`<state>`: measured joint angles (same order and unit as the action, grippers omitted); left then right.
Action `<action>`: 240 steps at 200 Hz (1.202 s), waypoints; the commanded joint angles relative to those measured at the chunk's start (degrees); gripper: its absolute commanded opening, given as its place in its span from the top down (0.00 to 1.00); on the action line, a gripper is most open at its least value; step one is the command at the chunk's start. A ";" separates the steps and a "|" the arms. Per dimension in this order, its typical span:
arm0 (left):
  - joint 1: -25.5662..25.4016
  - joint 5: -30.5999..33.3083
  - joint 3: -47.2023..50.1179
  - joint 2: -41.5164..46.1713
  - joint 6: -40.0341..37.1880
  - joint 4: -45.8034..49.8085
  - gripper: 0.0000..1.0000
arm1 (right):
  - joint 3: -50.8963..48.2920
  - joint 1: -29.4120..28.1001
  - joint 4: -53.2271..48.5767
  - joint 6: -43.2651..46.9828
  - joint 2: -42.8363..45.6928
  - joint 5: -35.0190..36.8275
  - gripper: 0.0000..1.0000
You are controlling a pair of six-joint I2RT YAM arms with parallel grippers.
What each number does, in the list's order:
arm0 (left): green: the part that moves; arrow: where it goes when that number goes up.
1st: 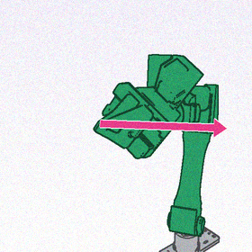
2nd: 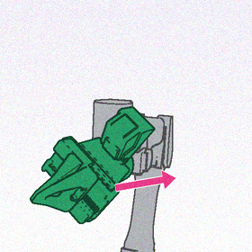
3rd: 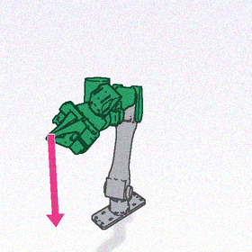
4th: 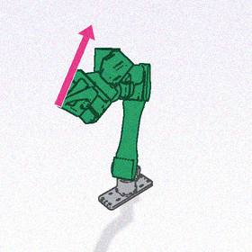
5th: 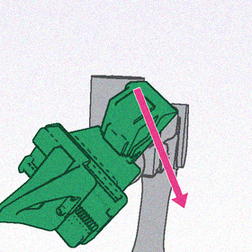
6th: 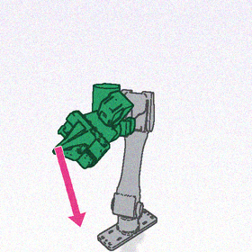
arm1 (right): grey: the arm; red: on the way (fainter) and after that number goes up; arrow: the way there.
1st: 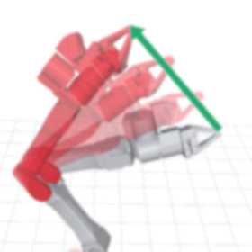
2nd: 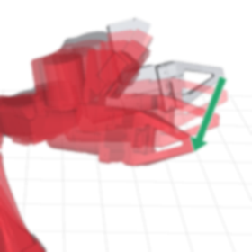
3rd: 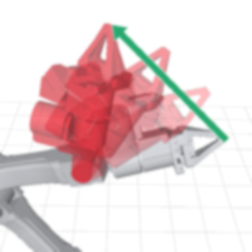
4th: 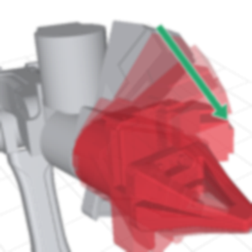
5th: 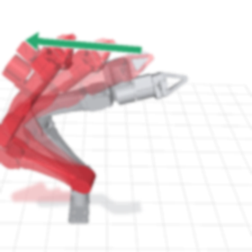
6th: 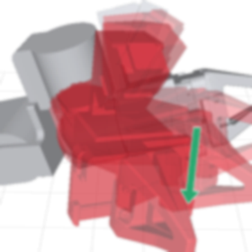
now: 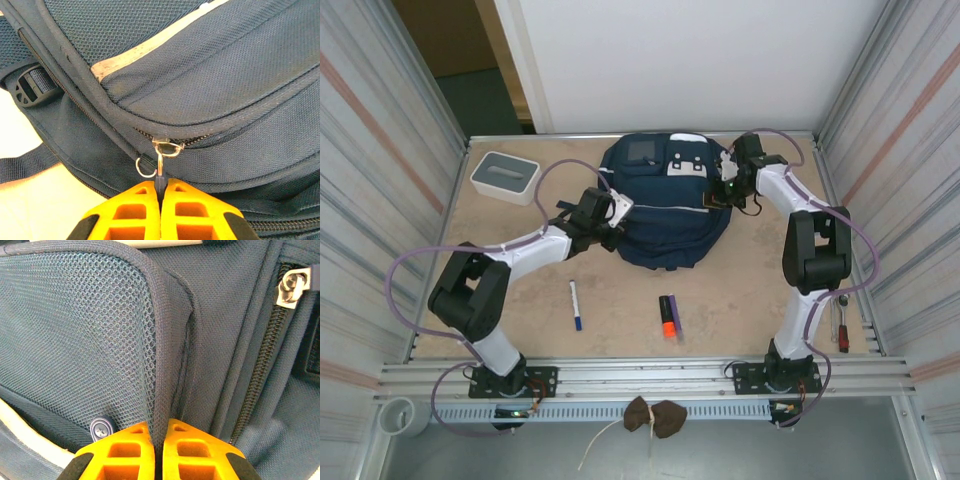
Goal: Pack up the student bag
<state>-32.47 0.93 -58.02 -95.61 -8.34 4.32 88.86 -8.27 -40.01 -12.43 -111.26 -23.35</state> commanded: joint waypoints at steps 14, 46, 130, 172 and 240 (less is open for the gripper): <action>0.73 -0.97 -1.74 -0.11 0.36 3.03 1.00 | 3.56 1.24 -3.30 0.45 0.96 10.99 0.88; -1.25 -5.43 -1.81 0.48 2.23 0.39 1.00 | -5.11 -0.75 2.60 -3.76 10.04 8.44 0.61; -3.21 -6.73 -1.84 0.79 2.76 -1.06 1.00 | -30.91 -12.00 29.02 -25.97 23.78 -2.71 0.34; -3.30 -6.90 -1.75 0.83 2.95 -1.54 1.00 | -32.96 -14.18 40.94 -38.30 19.68 -0.80 0.33; -3.75 -6.91 -1.49 1.25 2.64 -1.81 1.00 | -38.40 -15.46 50.66 -48.67 18.46 8.66 0.35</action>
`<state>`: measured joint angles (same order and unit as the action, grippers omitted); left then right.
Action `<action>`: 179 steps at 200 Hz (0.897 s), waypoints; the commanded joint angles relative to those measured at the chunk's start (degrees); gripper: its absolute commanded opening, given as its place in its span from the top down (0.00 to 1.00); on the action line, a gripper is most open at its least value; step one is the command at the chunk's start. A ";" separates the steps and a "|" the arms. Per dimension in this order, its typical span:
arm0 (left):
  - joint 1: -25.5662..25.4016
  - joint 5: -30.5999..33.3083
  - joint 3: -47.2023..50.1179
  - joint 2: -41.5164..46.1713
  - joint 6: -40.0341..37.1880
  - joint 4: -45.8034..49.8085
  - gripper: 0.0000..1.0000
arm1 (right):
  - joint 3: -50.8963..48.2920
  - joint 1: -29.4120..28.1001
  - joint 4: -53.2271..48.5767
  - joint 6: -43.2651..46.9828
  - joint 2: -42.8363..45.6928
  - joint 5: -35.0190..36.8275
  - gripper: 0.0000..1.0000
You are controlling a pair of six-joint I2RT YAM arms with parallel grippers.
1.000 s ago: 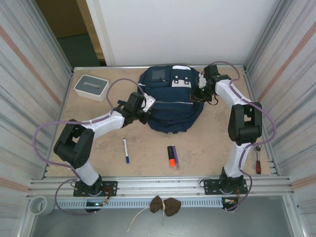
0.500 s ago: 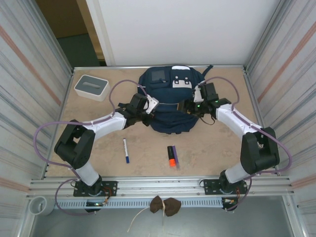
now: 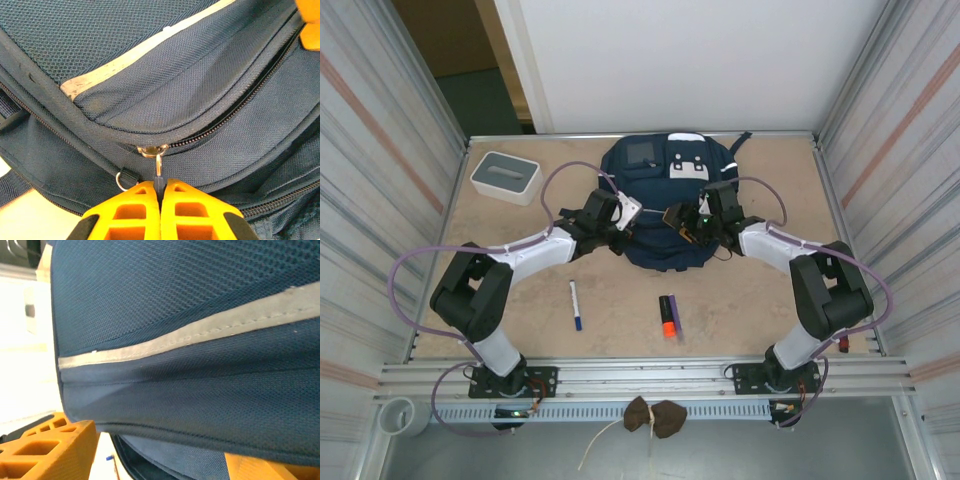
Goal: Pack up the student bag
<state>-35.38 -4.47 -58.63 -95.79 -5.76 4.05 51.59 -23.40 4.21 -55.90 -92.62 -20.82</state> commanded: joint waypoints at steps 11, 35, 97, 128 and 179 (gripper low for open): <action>-0.85 -1.32 -0.70 1.40 0.02 -1.60 1.00 | -1.40 -0.42 7.31 -6.00 0.14 7.65 0.36; -0.88 -1.18 -0.17 1.42 -0.04 -1.90 1.00 | -1.81 -0.65 9.07 -7.82 0.29 10.83 0.41; -0.84 -0.76 0.62 1.67 -0.30 -2.27 1.00 | -4.13 0.07 12.03 -9.90 1.59 16.24 0.45; -0.91 0.39 1.04 2.01 -0.72 -2.35 1.00 | -4.69 2.16 11.76 -8.51 1.35 17.11 0.68; 1.61 4.56 1.00 2.57 -1.84 -1.19 1.00 | -6.28 6.00 9.52 -3.33 3.64 15.90 0.97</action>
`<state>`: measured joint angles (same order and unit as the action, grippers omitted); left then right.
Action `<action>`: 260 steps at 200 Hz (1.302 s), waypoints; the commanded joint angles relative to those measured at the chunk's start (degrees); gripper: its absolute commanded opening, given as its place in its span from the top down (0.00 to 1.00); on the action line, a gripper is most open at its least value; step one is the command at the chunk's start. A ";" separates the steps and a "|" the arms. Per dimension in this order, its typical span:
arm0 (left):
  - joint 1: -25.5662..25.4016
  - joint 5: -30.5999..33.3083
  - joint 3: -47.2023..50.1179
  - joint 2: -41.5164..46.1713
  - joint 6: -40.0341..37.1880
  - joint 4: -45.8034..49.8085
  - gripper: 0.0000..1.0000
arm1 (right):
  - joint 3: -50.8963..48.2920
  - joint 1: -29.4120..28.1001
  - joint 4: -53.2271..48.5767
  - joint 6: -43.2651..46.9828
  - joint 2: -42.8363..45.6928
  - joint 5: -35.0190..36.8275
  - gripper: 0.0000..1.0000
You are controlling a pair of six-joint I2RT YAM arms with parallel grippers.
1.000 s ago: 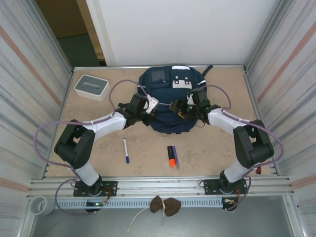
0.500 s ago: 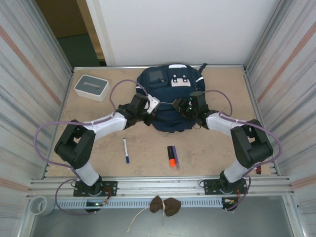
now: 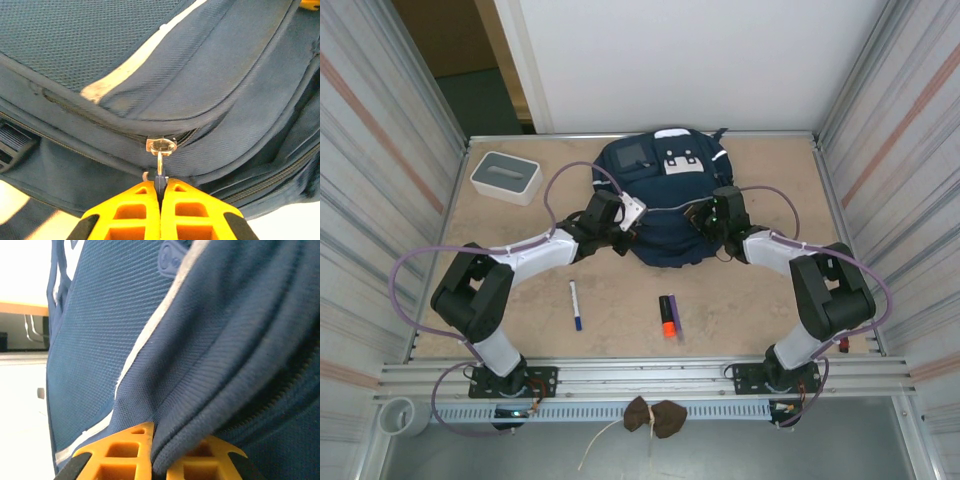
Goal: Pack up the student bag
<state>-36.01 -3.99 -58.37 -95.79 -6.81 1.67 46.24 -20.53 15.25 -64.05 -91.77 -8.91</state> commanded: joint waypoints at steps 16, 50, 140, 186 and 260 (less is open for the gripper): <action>4.40 3.82 0.71 2.38 0.58 1.24 1.00 | -1.01 4.69 -3.02 7.20 3.90 2.43 0.99; 7.63 3.72 -0.79 0.13 1.53 1.68 1.00 | 1.46 7.88 -8.65 13.41 4.84 -3.28 1.00; 9.29 1.54 -2.65 0.02 1.11 1.20 0.81 | 5.61 10.08 -7.54 12.78 3.04 -16.64 1.00; 9.45 4.74 -1.99 4.76 -2.76 2.11 0.59 | 8.15 9.81 -7.59 11.52 4.63 -19.58 1.00; 1.49 -3.55 -1.34 7.45 -17.29 -5.22 0.20 | 11.58 7.42 -7.25 8.36 5.32 -21.85 0.99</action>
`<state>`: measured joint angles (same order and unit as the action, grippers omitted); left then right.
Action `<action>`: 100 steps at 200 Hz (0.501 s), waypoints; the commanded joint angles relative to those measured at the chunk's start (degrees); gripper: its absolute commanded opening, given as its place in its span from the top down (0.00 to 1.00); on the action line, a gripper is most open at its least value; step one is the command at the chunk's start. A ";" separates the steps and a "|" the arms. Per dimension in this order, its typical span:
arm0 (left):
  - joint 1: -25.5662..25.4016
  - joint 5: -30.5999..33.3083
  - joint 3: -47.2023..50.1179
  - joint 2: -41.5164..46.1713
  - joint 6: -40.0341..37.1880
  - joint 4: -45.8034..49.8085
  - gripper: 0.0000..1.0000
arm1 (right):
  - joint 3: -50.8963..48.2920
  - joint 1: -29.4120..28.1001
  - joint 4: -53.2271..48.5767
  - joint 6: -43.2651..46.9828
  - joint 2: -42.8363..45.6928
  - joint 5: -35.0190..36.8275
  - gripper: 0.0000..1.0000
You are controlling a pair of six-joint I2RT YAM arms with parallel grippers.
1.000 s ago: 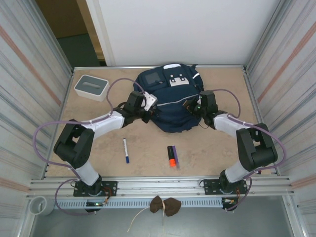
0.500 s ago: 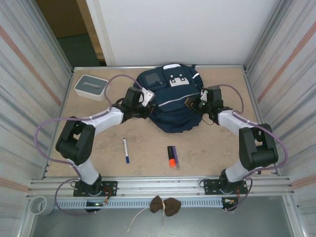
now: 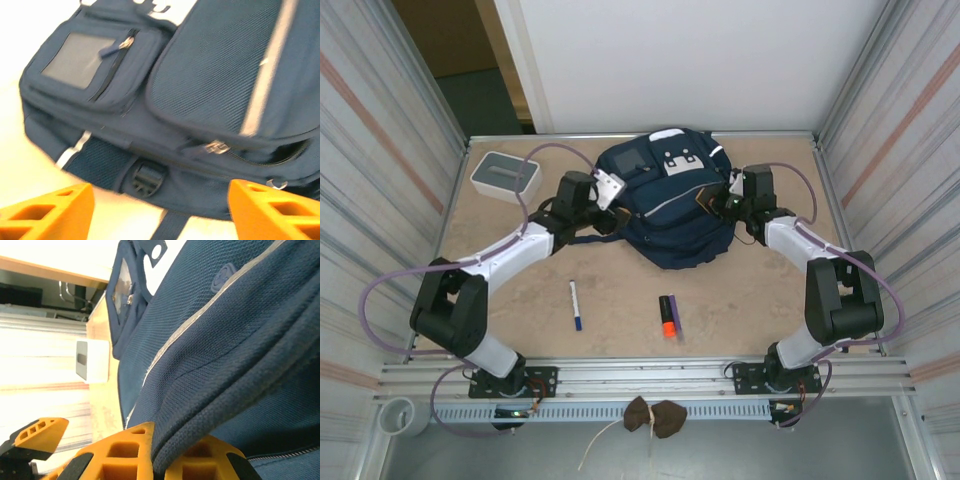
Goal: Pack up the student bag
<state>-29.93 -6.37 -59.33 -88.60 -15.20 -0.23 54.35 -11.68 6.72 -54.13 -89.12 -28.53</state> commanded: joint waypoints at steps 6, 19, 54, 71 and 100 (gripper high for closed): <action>-5.72 -0.31 -1.36 -0.79 -10.28 -3.37 0.18 | 3.78 -1.66 1.42 -1.88 2.60 -2.42 0.99; -7.79 1.55 -4.38 -3.86 -12.51 -2.68 0.15 | 4.42 -2.25 1.92 -2.59 2.31 -2.73 0.99; -10.53 6.07 -12.71 -12.55 -15.01 -2.52 0.13 | 5.24 -3.65 2.24 -3.39 1.78 -2.67 0.99; -10.93 6.08 -15.90 -15.98 -15.11 -2.76 0.14 | 5.24 -4.28 2.24 -3.70 1.67 -2.45 0.99; -11.37 7.23 -18.92 -19.41 -14.70 -3.79 0.30 | 4.84 -5.19 1.83 -3.57 1.57 -2.27 0.97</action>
<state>-40.64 -1.34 -75.07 -106.59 -28.69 -2.22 57.28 -15.22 6.85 -57.01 -89.12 -28.32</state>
